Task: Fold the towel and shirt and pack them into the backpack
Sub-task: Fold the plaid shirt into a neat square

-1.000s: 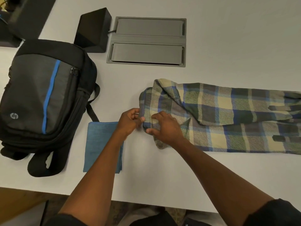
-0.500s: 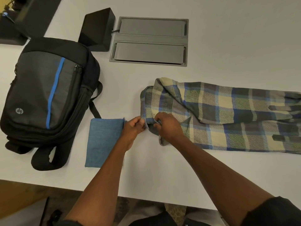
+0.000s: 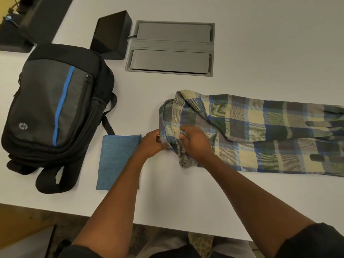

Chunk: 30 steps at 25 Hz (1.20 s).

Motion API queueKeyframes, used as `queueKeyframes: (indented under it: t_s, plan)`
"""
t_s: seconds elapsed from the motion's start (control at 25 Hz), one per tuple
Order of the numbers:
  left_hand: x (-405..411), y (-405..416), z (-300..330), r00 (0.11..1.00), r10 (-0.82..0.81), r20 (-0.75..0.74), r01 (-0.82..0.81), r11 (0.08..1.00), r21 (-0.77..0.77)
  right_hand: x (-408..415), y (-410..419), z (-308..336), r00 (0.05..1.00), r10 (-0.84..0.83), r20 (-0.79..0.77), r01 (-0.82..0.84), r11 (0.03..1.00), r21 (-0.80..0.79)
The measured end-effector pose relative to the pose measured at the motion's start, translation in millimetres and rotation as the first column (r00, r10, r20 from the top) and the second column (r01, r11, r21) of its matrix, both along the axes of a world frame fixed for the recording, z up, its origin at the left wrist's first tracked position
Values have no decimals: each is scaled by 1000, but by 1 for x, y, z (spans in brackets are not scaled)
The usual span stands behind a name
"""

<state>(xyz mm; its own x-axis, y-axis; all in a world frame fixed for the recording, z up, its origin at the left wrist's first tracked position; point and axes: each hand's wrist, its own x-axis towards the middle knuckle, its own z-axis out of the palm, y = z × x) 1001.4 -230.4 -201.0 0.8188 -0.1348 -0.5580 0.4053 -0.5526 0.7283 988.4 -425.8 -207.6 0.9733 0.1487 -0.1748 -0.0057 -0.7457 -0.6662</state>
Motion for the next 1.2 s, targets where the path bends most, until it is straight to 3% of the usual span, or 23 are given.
queueKeyframes:
  t_s: [0.08, 0.12, 0.24, 0.4, 0.64, 0.8, 0.92, 1.08, 1.2]
  plan:
    - [13, 9, 5, 980, -13, -199, 9, 1000, -21, 9, -5, 4, 999, -18, 35, 19, 999, -27]
    - [22, 14, 5, 979, 6, -204, -3, 1000, 15, 14, -6, 7, 999, -3, 41, 5, 999, -33]
    - [53, 18, 6, 983, 184, 0, -182, 973, 144, 35, -9, 12, 998, 29, 47, -26, 997, -71]
    - [99, -7, 19, 926, 375, -51, -375, 927, 18, 70, -5, 19, 998, 0, 68, 2, 1000, -30]
    - [151, -29, 16, 879, 356, -317, -334, 934, 124, 141, 6, 17, 997, 16, 74, -9, 995, -104]
    - [161, -36, 11, 875, 339, -346, -304, 940, 152, 156, 7, 5, 999, 40, -21, -43, 985, -165]
    - [161, -38, 6, 888, 377, -263, -375, 925, 60, 149, 4, 1, 999, 12, 51, -6, 992, -125]
    - [146, -40, -4, 866, 499, -21, -500, 864, -56, 133, -2, 2, 991, -42, 130, 58, 990, -126]
    - [132, -49, -6, 865, 484, 134, -497, 863, 94, 127, -5, 0, 996, 29, 85, -18, 992, -123]
